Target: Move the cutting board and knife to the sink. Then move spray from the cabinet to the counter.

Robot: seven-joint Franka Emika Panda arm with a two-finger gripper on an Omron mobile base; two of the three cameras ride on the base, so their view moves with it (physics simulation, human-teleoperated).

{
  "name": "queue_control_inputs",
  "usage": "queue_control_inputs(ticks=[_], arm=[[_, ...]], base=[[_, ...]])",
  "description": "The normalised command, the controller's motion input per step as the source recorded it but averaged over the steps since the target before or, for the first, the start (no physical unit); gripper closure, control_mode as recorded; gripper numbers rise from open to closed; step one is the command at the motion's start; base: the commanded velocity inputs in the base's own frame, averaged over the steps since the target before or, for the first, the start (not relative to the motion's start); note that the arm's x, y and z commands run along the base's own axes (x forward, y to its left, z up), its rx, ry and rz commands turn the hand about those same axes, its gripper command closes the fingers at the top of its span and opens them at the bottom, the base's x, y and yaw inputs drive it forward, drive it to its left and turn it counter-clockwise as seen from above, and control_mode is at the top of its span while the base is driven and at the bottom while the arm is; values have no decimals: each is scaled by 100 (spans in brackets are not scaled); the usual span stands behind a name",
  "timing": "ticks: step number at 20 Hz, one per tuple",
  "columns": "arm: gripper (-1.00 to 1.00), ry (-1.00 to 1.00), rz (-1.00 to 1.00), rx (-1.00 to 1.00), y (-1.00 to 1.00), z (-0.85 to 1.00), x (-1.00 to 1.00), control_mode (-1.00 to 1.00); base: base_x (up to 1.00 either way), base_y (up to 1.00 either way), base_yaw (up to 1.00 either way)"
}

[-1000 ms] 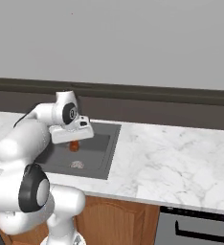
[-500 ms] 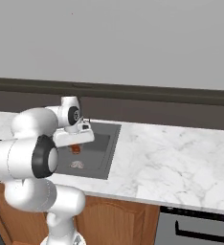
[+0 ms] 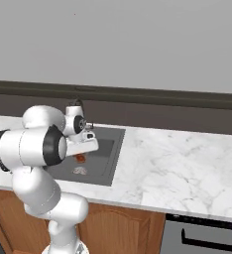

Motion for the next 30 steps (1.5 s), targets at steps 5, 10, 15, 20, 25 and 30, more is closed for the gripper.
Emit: queue_control_inputs(ticks=[5,10,15,20,25,30], arm=[[100,0,5,0,0,-15,24,-100],[100,0,5,0,0,-24,20,-100],[100,0,3,0,0,-31,19,-100],[100,-1,1,0,0,-22,27,-100],[100,-3,0,0,0,-19,25,-100],[100,-5,0,0,0,-24,14,-100]], base=[[0,0,0],[0,0,0],[0,0,0],[0,0,0],[0,0,0],[0,0,0]])
